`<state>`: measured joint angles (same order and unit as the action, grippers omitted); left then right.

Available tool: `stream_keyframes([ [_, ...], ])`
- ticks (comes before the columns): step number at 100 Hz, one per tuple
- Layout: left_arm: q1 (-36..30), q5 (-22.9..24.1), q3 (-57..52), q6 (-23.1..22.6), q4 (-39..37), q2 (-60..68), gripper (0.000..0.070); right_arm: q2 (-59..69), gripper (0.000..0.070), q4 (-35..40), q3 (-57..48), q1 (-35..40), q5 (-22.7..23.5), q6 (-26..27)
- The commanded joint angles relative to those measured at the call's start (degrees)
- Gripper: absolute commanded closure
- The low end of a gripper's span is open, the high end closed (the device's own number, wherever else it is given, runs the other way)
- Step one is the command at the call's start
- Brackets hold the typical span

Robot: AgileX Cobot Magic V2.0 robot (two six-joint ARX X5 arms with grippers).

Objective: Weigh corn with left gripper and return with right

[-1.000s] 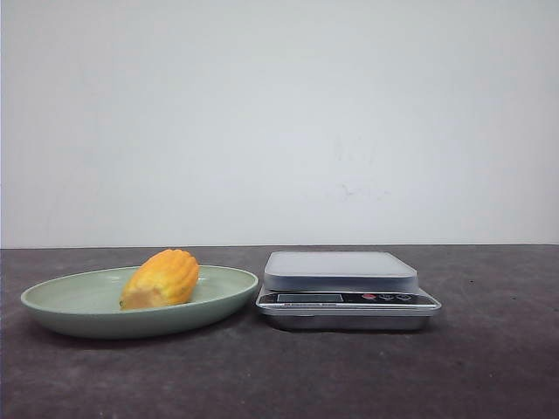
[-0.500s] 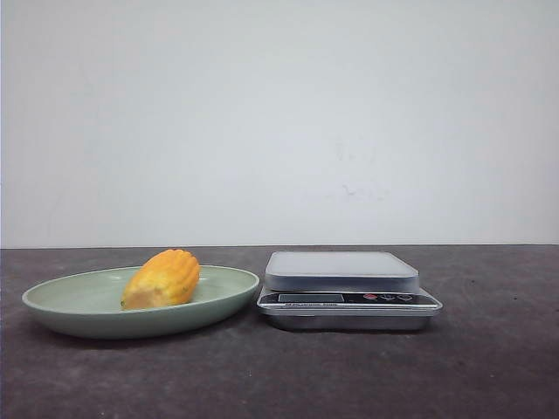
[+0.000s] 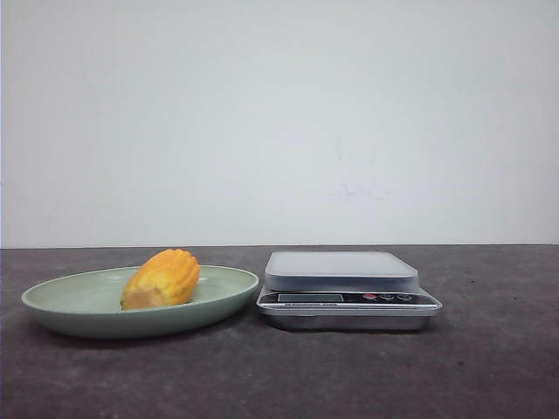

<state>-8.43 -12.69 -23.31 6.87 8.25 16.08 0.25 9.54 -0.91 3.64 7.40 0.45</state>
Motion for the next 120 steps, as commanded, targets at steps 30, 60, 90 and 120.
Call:
stream_keyframes([
  [30, 2.95, -0.46, 22.47, 10.64, -7.30, -14.34, 0.0700, -0.04, 0.0693, -0.50, 0.13, -0.09, 0.11, 0.20],
  [60, 3.02, 6.32, 22.53, 7.26, 2.19, -15.91, 0.0700, -0.04, 0.0693, -0.52, 0.13, -0.09, 0.11, 0.22],
  [90, 3.21, 6.54, 22.53, 2.97, 2.16, -15.91, 0.0700, -0.04, 0.0693, -0.50, 0.13, -0.09, 0.09, 0.22],
  [120, 3.21, 6.54, 22.51, 2.97, 2.25, -15.89, 0.0700, -0.04, 0.0693, -0.50, 0.13, -0.09, 0.11, 0.22],
])
